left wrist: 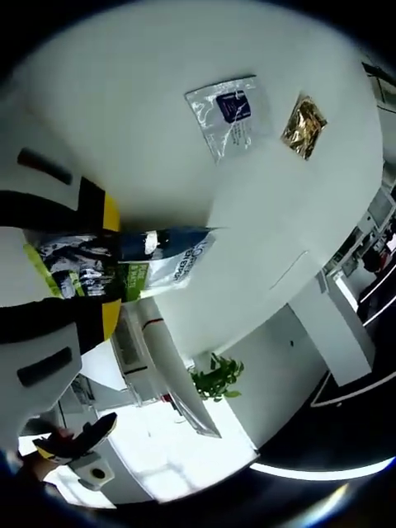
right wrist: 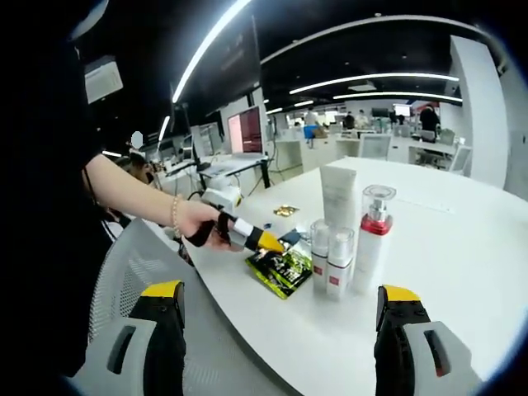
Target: Arrange the skincare products in the storage area until every visible bottle or jar stands upright without overlapping.
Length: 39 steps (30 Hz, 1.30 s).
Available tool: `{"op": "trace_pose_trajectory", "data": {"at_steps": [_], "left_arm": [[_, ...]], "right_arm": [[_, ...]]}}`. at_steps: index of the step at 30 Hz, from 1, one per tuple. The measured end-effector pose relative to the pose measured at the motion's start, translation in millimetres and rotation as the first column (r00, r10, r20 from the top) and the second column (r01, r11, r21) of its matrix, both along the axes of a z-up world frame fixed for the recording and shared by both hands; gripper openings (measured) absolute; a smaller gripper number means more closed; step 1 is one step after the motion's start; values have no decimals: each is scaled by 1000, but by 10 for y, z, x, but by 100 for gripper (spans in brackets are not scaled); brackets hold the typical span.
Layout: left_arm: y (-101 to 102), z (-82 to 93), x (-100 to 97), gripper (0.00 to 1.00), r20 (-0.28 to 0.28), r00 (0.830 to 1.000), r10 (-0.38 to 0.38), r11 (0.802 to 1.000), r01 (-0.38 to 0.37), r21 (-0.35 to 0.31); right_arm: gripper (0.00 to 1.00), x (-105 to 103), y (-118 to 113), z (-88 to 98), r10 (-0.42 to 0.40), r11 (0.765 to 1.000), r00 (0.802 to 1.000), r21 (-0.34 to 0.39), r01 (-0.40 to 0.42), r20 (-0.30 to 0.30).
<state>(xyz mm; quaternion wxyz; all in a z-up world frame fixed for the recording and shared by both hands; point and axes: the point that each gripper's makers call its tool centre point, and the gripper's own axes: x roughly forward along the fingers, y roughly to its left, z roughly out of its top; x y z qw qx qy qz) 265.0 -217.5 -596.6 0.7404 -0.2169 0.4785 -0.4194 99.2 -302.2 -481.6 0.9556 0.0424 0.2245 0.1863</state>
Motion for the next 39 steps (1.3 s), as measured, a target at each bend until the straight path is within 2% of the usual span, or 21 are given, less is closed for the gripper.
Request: {"op": "trace_pose_trajectory", "data": {"at_steps": [5,10,11,14,15,18,23,27,29,34,39], "left_arm": [[80,-12,96,28,49,999,-24,999,21,45],[143,71,148,31,77,997,-22,999,18,49],[161,34,186,32,90,996,-26,998,21,54],[197,81,173,36,124,992,-36,997,27,73],[192,31,202,38,132,990,-41,997,31,77],[241,44,221,43,144,989,-43,996,32,78],[374,171,107,49,160,987,-26,997,14,75],[449,241,79,61,203,979,-28,997,12,82],[498,337,46,65,215,976,-27,997,11,75],[612,489,-41,73,270,962,-45,995,20,94],[709,553,-98,78,321,944,-82,991,44,125]], "right_arm": [[99,4,-21,-5,-9,1000,1000,-11,9,1],[99,2,-39,-2,-17,1000,1000,-2,17,1],[99,1,-38,0,-19,1000,1000,1,19,0],[99,-2,-39,-4,-18,1000,1000,0,18,-2],[99,-2,-36,-4,-18,1000,1000,2,18,-2],[99,-6,-26,-2,-16,1000,1000,2,16,-2],[99,-14,-22,0,-15,1000,1000,1,15,-1],[99,-15,-25,12,-16,1000,1000,1,16,4],[99,-15,-29,48,-15,1000,1000,4,15,23],[99,-14,-74,70,-35,999,999,28,35,30],[99,-19,-83,73,-37,999,999,35,36,30]]}}
